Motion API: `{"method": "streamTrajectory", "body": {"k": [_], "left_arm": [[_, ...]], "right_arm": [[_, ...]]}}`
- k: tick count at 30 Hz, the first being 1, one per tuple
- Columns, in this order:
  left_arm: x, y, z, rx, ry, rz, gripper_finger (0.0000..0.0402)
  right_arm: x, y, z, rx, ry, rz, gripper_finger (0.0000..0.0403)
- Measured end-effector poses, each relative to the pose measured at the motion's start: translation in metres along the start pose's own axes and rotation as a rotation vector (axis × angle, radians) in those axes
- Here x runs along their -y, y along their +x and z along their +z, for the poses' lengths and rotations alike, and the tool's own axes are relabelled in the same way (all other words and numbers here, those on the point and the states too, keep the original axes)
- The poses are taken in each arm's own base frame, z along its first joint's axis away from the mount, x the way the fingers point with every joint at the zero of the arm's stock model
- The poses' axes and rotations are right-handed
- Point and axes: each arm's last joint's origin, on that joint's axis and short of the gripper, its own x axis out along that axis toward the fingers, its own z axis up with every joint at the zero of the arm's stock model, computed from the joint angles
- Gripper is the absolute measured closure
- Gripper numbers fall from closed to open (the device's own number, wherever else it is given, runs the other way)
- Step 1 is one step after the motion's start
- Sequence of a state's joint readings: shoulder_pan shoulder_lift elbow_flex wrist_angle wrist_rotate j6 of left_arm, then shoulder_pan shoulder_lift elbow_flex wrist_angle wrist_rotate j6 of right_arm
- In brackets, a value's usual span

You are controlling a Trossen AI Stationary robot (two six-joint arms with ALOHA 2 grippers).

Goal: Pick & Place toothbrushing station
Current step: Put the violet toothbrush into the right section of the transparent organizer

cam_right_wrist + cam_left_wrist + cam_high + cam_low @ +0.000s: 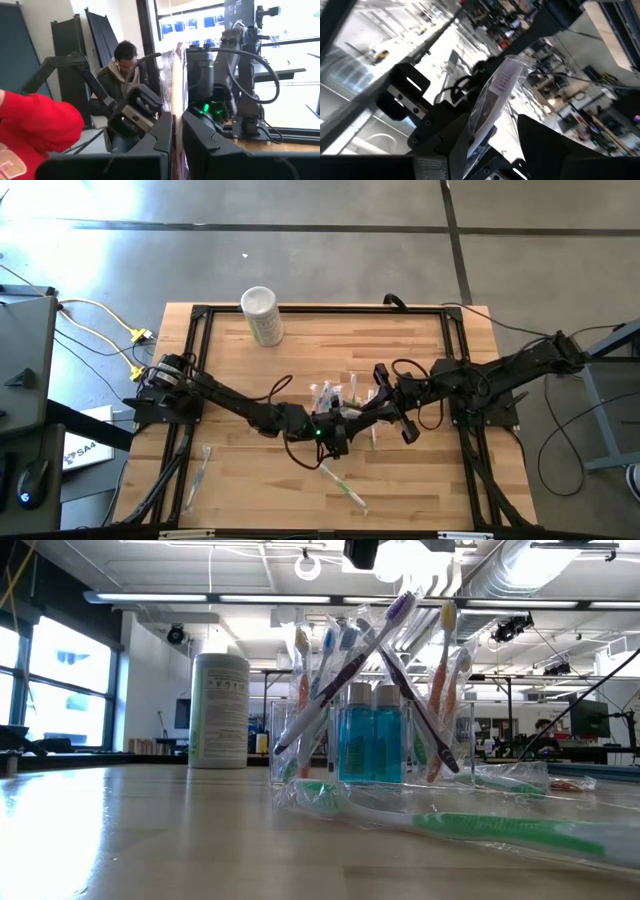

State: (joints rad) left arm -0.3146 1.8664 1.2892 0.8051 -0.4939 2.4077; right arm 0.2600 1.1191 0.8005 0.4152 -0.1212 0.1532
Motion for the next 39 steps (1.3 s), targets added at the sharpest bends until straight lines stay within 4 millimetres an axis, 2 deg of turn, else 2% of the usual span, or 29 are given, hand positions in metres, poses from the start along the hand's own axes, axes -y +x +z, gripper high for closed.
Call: {"method": "streamTrajectory", "body": {"k": [9, 20, 25, 31, 39], "left_arm": [[-0.003, -0.001, 0.002, 0.016, 0.028, 0.026, 0.0242], [-0.003, -0.001, 0.002, 0.018, 0.151, 0.03, 0.0242], [-0.008, -0.004, 0.003, -0.002, 0.132, 0.048, 0.0242], [-0.023, -0.008, -0.007, -0.103, 0.045, 0.176, 0.0242], [-0.024, -0.008, -0.009, -0.119, 0.034, 0.193, 0.0242]], "right_arm": [[-0.001, 0.0, 0.0, -0.003, 0.003, 0.016, 0.0385], [-0.004, 0.0, -0.003, -0.024, 0.08, 0.014, 0.0385], [-0.005, -0.003, 0.0, -0.023, 0.06, 0.008, 0.0385], [-0.009, -0.006, 0.01, 0.061, -0.013, 0.009, 0.0385], [-0.011, -0.01, 0.017, 0.116, -0.021, 0.029, 0.0385]]}}
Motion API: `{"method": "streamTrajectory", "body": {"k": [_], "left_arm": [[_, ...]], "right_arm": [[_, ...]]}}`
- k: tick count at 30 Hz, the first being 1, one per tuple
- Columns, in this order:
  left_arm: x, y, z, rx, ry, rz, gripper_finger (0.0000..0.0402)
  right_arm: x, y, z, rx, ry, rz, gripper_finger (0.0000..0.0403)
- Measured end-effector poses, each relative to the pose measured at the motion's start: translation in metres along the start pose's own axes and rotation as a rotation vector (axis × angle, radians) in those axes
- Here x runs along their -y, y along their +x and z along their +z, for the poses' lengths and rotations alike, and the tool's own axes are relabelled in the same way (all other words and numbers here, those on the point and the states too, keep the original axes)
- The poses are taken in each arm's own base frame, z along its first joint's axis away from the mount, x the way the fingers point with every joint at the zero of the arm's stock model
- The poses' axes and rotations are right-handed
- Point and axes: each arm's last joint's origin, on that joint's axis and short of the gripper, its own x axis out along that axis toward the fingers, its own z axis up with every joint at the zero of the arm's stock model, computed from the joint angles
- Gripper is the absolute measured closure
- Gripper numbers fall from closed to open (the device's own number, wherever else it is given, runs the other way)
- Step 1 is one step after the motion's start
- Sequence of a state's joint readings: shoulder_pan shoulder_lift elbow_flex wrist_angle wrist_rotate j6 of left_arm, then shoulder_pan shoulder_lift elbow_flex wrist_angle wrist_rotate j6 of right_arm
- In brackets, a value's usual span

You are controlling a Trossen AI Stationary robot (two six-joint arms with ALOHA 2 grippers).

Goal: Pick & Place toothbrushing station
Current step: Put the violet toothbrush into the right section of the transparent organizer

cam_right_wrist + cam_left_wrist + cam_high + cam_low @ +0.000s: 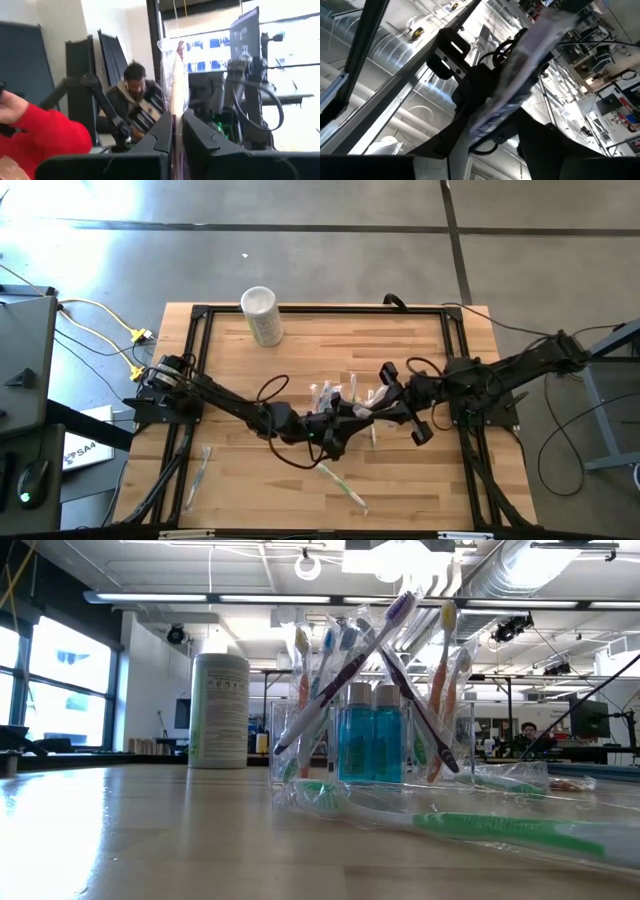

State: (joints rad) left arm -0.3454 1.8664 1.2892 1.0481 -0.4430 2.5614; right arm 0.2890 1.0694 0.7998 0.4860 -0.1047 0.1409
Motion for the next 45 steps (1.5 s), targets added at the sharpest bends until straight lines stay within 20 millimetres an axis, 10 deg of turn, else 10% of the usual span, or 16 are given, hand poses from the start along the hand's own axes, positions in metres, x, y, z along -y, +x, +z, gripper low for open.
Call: {"method": "streamTrajectory", "body": {"k": [45], "left_arm": [[0.036, 0.028, -0.025, 0.129, -0.003, 0.033, 0.0242]], "right_arm": [[0.031, 0.0, 0.006, 0.057, 0.033, 0.008, 0.0385]]}}
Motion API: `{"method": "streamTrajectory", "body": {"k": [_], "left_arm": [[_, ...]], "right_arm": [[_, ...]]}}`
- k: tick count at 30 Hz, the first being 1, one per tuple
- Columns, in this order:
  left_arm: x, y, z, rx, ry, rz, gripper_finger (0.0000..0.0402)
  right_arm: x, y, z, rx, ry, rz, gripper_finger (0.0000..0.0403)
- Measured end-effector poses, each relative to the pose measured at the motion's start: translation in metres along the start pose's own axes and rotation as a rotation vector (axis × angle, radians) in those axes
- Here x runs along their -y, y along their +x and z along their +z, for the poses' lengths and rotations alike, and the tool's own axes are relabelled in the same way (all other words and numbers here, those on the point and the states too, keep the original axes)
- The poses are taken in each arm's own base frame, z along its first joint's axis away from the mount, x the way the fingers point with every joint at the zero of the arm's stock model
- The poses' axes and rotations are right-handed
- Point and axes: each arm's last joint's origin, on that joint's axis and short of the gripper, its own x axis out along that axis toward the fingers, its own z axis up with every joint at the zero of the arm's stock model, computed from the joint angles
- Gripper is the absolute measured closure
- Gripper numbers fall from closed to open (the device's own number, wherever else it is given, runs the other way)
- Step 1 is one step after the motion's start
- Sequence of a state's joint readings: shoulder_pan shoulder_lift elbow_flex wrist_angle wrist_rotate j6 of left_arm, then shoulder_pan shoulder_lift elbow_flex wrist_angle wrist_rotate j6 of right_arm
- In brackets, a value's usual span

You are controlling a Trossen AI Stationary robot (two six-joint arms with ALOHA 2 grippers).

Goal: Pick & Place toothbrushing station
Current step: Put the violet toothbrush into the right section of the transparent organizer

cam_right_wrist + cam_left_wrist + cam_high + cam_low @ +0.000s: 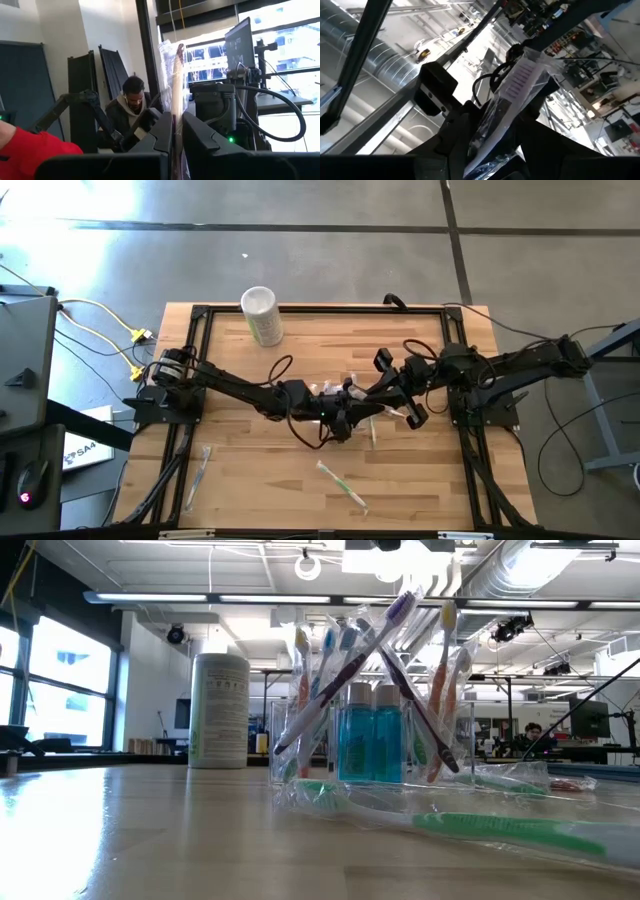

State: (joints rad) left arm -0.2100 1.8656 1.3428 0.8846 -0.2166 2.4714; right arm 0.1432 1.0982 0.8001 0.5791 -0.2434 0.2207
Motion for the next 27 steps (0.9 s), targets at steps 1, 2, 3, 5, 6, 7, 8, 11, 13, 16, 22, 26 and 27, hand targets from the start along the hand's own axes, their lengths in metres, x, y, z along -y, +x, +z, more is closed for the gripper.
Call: {"method": "streamTrajectory", "body": {"k": [1, 2, 3, 5, 6, 7, 8, 11, 13, 16, 22, 26, 27], "left_arm": [[-0.0001, 0.0002, 0.0001, 0.002, -0.015, -0.004, 0.0242], [0.0002, 0.0003, 0.0005, 0.006, -0.032, -0.008, 0.0243], [0.0003, 0.0003, 0.0006, 0.007, -0.045, -0.01, 0.0245], [0.0006, 0.0005, 0.0009, 0.009, -0.063, -0.018, 0.026], [0.0007, 0.0004, 0.0008, 0.004, -0.063, -0.024, 0.0271], [0.0008, 0.0004, 0.0009, 0.0, -0.062, -0.031, 0.0287], [0.001, 0.0004, 0.0009, -0.002, -0.06, -0.034, 0.0304], [0.0011, 0.0003, 0.0015, -0.004, -0.051, -0.045, 0.0368], [0.0006, 0.0002, 0.0016, -0.01, -0.052, -0.052, 0.0386], [-0.0002, 0.0, 0.002, -0.014, -0.058, -0.054, 0.0385], [-0.0047, -0.0017, 0.0064, -0.033, -0.122, -0.077, 0.0394], [-0.0078, -0.0026, 0.0082, -0.043, -0.128, -0.082, 0.0396], [-0.0076, -0.0027, 0.008, -0.051, -0.128, -0.091, 0.0396]], "right_arm": [[-0.0001, 0.0, 0.0, -0.001, 0.0, 0.003, 0.0385], [-0.0002, 0.0, -0.0003, -0.004, 0.001, 0.008, 0.0385], [-0.0002, -0.0001, -0.0003, -0.006, 0.001, 0.012, 0.0385], [-0.0002, -0.0001, -0.0005, -0.008, 0.001, 0.013, 0.0385], [-0.0002, -0.0001, -0.0004, -0.007, 0.001, 0.013, 0.0385], [-0.0002, -0.0001, -0.0005, -0.007, 0.001, 0.011, 0.0385], [0.0, -0.0001, -0.0005, -0.007, 0.005, 0.009, 0.0385], [0.0008, -0.0002, -0.0005, -0.005, 0.017, -0.008, 0.0385], [0.0012, -0.0001, -0.0009, -0.008, 0.019, -0.012, 0.0385], [0.0025, -0.0004, -0.0005, -0.007, 0.016, -0.015, 0.0385], [0.005, -0.0013, -0.0022, -0.032, 0.018, -0.019, 0.0353], [0.0045, -0.0016, -0.0013, -0.029, 0.018, -0.008, 0.0304], [0.0038, -0.0029, 0.0003, -0.025, 0.016, -0.008, 0.0289]]}}
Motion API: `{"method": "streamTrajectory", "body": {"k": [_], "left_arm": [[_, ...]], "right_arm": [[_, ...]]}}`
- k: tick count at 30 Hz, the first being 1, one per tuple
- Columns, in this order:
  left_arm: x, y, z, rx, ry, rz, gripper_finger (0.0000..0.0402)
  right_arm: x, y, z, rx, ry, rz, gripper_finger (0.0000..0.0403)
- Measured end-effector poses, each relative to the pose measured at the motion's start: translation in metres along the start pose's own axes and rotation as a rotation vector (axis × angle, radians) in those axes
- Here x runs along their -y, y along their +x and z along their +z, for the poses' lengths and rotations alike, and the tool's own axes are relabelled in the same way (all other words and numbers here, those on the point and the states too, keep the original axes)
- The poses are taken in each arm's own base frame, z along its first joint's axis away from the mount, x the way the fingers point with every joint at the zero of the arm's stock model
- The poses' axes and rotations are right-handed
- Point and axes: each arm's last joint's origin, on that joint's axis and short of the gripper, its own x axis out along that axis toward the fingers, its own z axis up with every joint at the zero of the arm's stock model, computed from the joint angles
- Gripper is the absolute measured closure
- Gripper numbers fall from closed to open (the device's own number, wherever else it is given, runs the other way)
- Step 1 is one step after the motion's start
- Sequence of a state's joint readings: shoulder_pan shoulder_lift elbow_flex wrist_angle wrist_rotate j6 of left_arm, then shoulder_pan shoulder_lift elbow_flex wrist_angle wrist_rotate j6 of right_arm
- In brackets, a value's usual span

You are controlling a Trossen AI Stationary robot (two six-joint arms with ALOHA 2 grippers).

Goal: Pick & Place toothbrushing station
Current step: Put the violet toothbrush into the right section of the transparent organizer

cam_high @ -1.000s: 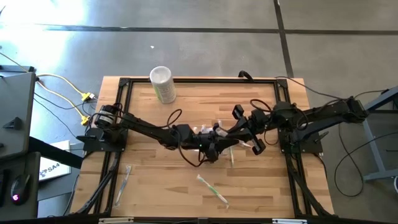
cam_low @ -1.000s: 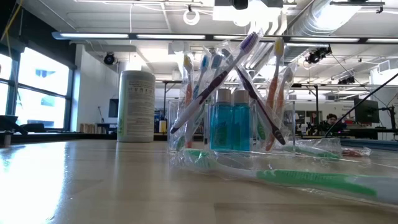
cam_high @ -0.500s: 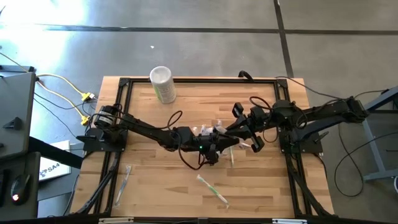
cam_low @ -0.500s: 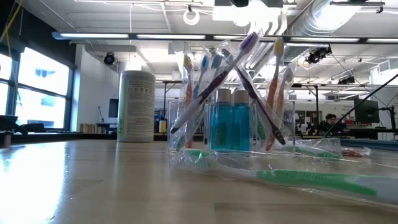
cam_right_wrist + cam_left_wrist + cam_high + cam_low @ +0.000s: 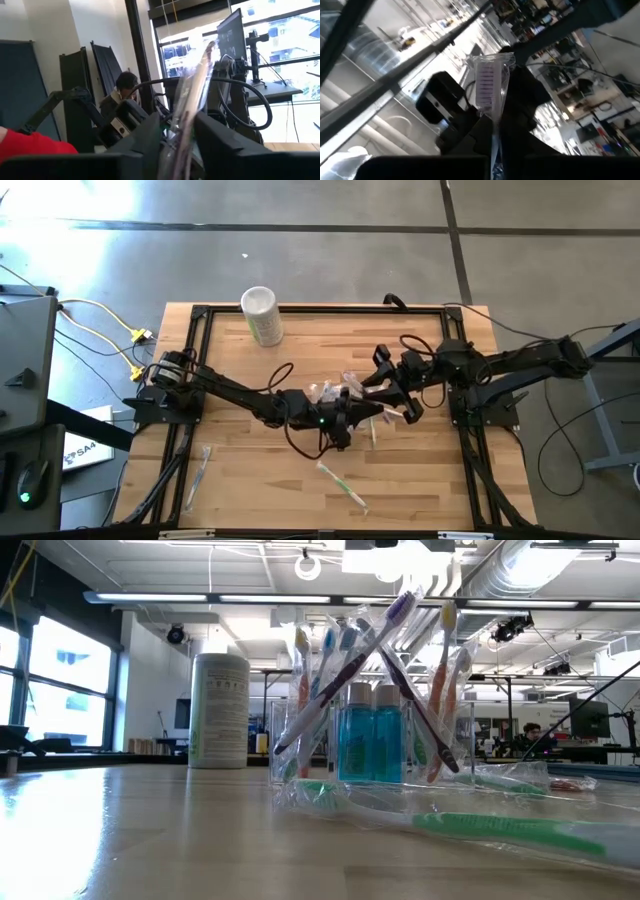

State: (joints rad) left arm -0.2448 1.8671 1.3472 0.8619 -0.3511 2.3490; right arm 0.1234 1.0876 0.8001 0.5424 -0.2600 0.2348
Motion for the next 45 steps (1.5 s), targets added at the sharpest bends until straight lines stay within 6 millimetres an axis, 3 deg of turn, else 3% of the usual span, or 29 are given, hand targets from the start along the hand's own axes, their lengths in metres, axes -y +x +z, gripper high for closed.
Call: {"method": "streamTrajectory", "body": {"k": [8, 12, 19, 23, 26, 30, 35, 37, 40, 45], "left_arm": [[0.002, 0.0, -0.003, -0.108, -0.085, -0.092, 0.0397], [0.002, 0.0, -0.004, -0.137, -0.151, -0.102, 0.0397], [-0.009, 0.005, -0.016, -0.277, -0.361, -0.116, 0.0397], [-0.024, 0.01, -0.037, -0.465, -0.534, -0.174, 0.0397], [-0.032, 0.007, -0.054, -0.49, -0.668, -0.248, 0.0397], [-0.038, -0.004, -0.082, -0.39, -0.993, -0.354, 0.0397], [-0.043, -0.017, -0.135, -0.096, -1.729, -0.423, 0.0397], [-0.039, -0.019, -0.146, 0.035, -1.921, -0.472, 0.0397], [-0.03, -0.018, -0.142, 0.175, -2.035, -0.489, 0.0397], [-0.02, -0.016, -0.112, 0.341, -2.06, -0.401, 0.0397]], "right_arm": [[-0.011, -0.021, 0.025, 0.084, -0.055, -0.027, 0.0154], [-0.017, -0.033, 0.034, 0.09, -0.101, -0.038, 0.011], [-0.026, -0.055, 0.04, 0.028, -0.178, -0.04, 0.009], [-0.031, -0.066, 0.037, -0.058, -0.279, -0.049, 0.0096], [-0.032, -0.071, 0.032, -0.132, -0.337, -0.078, 0.0102], [-0.036, -0.073, 0.024, -0.206, -0.344, -0.076, 0.0108], [-0.043, -0.069, 0.013, -0.287, -0.354, -0.02, 0.011], [-0.045, -0.067, 0.009, -0.314, -0.366, -0.007, 0.011], [-0.047, -0.06, 0.003, -0.333, -0.392, -0.039, 0.011], [-0.048, -0.045, -0.007, -0.347, -0.426, -0.137, 0.011]]}}
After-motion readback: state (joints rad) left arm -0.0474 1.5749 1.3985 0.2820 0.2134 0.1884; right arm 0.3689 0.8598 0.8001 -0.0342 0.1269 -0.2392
